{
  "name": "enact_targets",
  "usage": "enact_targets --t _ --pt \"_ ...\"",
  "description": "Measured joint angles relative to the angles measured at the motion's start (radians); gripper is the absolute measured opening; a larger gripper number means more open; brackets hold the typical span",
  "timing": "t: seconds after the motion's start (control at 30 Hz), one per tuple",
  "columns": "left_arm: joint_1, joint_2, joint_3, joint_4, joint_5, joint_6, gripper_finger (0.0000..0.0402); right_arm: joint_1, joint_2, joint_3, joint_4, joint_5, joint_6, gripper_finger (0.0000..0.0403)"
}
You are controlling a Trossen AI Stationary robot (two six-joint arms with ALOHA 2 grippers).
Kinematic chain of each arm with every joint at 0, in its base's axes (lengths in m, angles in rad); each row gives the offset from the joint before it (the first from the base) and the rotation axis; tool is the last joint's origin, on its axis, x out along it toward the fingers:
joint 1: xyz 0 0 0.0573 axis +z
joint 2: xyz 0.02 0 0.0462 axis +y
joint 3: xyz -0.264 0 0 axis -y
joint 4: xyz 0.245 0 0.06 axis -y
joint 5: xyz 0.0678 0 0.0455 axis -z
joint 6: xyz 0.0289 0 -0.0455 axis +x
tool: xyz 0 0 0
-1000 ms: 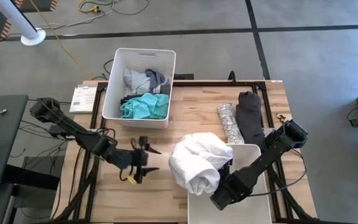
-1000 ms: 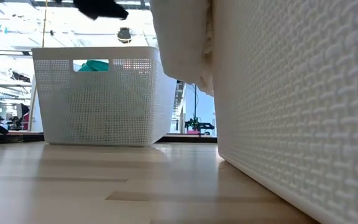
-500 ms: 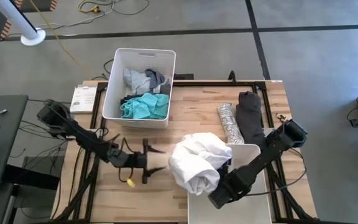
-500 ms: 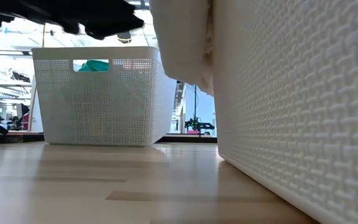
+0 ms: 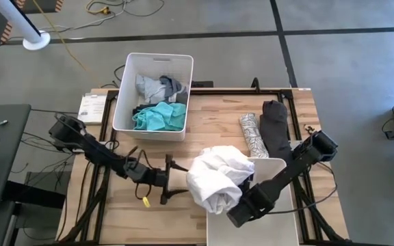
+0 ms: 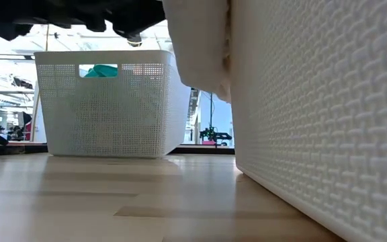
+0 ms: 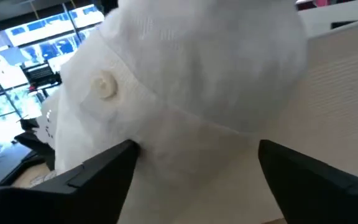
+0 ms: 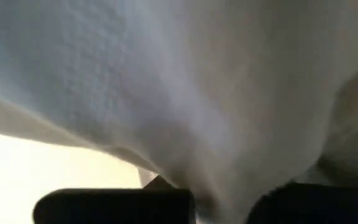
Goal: Sort clothes
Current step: Put the white dress into the bottom white laundry bin
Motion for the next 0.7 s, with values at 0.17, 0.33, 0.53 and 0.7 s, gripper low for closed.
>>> enact_targets --t 0.17,0.33,0.53,0.7 --pt "0.029 0.040 0.055 -0.018 -0.007 -0.008 0.0366 -0.009 0.000 0.000 0.016 -0.003 -0.005 0.0038" --pt "0.038 0.041 0.114 -0.103 -0.131 -0.013 0.0359 -0.013 0.000 0.000 0.027 -0.003 -0.005 0.0038" --pt "0.036 0.040 0.183 -0.213 -0.147 0.066 0.0225 -0.013 0.000 0.000 0.032 -0.003 -0.008 0.0038" --pt "0.036 0.040 0.228 -0.281 -0.143 0.145 0.0041 -0.013 0.000 0.000 0.037 -0.002 -0.008 0.0038"
